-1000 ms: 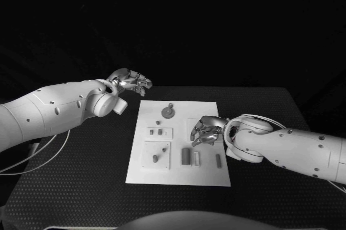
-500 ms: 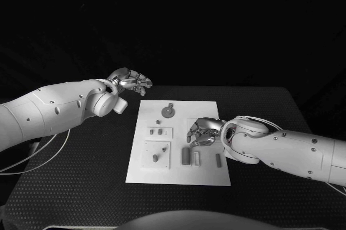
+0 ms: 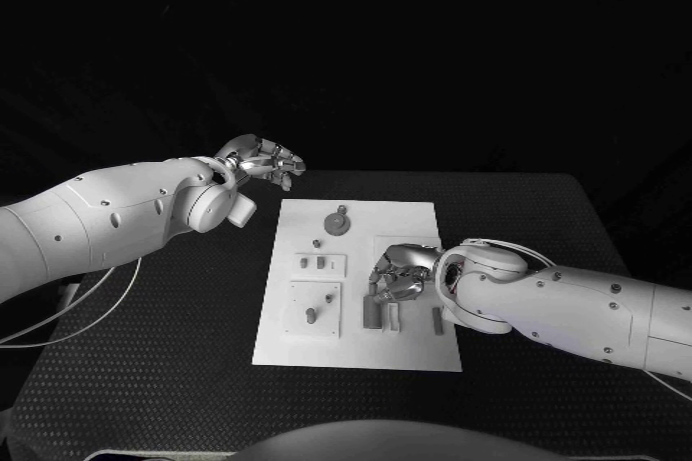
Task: Assemble the parts on the task board
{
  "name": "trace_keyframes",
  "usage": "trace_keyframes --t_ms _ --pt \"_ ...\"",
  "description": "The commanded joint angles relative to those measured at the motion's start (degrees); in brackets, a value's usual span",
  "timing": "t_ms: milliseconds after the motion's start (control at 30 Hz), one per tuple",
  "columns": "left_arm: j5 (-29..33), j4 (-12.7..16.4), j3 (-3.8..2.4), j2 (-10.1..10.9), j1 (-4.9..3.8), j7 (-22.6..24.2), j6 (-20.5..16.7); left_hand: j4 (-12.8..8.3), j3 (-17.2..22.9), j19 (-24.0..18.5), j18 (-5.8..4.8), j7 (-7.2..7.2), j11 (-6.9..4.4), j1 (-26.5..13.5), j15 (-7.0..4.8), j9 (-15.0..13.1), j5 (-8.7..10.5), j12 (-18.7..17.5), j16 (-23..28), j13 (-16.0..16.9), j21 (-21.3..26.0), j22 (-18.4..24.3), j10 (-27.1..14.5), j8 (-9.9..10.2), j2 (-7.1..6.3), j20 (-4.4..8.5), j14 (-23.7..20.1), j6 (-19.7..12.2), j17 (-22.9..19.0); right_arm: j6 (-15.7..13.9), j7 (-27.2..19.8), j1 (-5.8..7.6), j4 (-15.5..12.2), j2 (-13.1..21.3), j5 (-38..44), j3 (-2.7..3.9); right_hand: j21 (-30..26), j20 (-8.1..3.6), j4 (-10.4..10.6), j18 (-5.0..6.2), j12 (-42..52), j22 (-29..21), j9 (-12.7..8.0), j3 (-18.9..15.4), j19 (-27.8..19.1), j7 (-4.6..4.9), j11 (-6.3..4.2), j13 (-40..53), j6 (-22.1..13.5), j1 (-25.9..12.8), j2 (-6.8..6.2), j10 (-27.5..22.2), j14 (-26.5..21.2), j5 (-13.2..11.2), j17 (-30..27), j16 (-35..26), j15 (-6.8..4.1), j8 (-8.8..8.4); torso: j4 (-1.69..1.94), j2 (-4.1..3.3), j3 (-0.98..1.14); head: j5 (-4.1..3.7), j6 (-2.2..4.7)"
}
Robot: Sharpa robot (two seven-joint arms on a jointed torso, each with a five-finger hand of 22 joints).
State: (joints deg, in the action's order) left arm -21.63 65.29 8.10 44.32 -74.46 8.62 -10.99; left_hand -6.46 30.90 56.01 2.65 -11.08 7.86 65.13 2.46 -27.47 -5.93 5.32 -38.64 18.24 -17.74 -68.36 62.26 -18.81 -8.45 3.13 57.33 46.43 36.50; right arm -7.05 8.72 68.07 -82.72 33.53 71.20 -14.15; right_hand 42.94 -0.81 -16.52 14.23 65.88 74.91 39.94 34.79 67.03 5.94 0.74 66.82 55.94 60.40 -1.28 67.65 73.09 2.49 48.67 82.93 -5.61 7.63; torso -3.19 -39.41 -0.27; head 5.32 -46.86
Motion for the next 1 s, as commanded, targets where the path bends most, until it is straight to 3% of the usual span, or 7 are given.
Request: trace_keyframes --t_ms 33,667,833,933,1000 --pt "0.2 0.1 -0.03 -0.1 -0.06 0.5 0.7 0.2 0.1 0.0 0.62 -0.01 0.24 -0.2 -0.06 0.1 -0.26 0.4 0.4 0.0 0.2 -0.1 -0.3 -0.3 -0.10 0.16 0.4 -0.4 0.1 1.6 -0.3 -0.17 0.2 -0.2 0.7 0.01 0.4 0.29 0.0 0.77 0.4 1.1 -0.1 -0.5 -0.1 1.22 -0.03 0.0 -0.7 -0.8 0.08 0.2 0.0 0.2 0.1 0.0 0.21 0.32 -0.03 0.02 -0.04 0.05 -0.07" --pt "0.2 0.1 -0.03 -0.1 -0.06 0.4 0.8 0.2 0.0 0.0 0.61 -0.02 0.25 -0.2 -0.06 0.1 -0.25 0.4 0.4 0.0 0.2 -0.1 -0.3 -0.4 -0.09 0.15 0.4 -0.4 0.1 -2.1 0.5 -0.70 2.4 -1.2 4.4 0.01 0.4 0.14 -0.1 0.77 0.7 1.1 -0.3 -0.3 0.1 0.90 -0.33 0.1 0.3 -1.0 0.67 0.5 0.1 0.2 0.1 0.0 -0.08 0.74 -0.06 -0.01 -0.01 0.10 -0.11" --pt "0.2 0.1 -0.03 -0.1 -0.06 0.4 0.8 0.3 0.0 0.0 0.61 -0.02 0.25 -0.2 -0.06 0.1 -0.25 0.4 0.4 0.0 0.3 -0.1 -0.4 -0.4 -0.08 0.15 0.4 -0.4 0.2 -4.6 -0.1 -0.70 2.2 -0.9 4.2 0.01 0.5 0.10 -0.1 0.77 0.7 1.1 -0.5 -0.6 0.1 0.91 -0.34 0.0 0.1 -1.2 -0.19 0.5 0.1 0.2 0.1 0.0 -0.11 0.60 -0.06 0.03 -0.01 0.14 -0.15" --pt "0.2 0.1 -0.03 -0.1 -0.06 0.5 0.8 0.3 0.0 0.0 0.61 -0.02 0.25 -0.2 -0.05 0.1 -0.24 0.4 0.5 0.0 0.3 -0.1 -0.4 -0.4 -0.09 0.15 0.4 -0.4 0.2 -6.8 -1.0 -0.70 2.0 -0.4 3.0 0.01 0.5 0.09 0.0 0.77 0.6 1.1 -0.7 -1.0 0.2 0.98 -0.28 -0.2 -0.2 -1.6 -1.35 0.5 0.2 0.2 0.1 0.0 -0.06 0.44 -0.09 0.03 0.00 0.16 -0.06" --pt "0.2 0.1 -0.03 0.0 -0.06 0.5 0.8 0.3 0.0 0.0 0.61 -0.02 0.25 -0.2 -0.05 0.1 -0.25 0.4 0.5 0.0 0.3 -0.1 -0.4 -0.4 -0.09 0.15 0.4 -0.4 0.2 -8.7 -1.9 -0.69 2.0 0.1 1.5 0.01 0.5 0.18 0.4 0.77 0.4 1.0 -0.9 -1.7 0.3 1.11 -0.15 -0.4 -0.6 -2.7 -2.92 0.3 0.2 0.3 0.1 0.0 0.04 0.22 -0.12 0.05 0.00 0.18 -0.01"
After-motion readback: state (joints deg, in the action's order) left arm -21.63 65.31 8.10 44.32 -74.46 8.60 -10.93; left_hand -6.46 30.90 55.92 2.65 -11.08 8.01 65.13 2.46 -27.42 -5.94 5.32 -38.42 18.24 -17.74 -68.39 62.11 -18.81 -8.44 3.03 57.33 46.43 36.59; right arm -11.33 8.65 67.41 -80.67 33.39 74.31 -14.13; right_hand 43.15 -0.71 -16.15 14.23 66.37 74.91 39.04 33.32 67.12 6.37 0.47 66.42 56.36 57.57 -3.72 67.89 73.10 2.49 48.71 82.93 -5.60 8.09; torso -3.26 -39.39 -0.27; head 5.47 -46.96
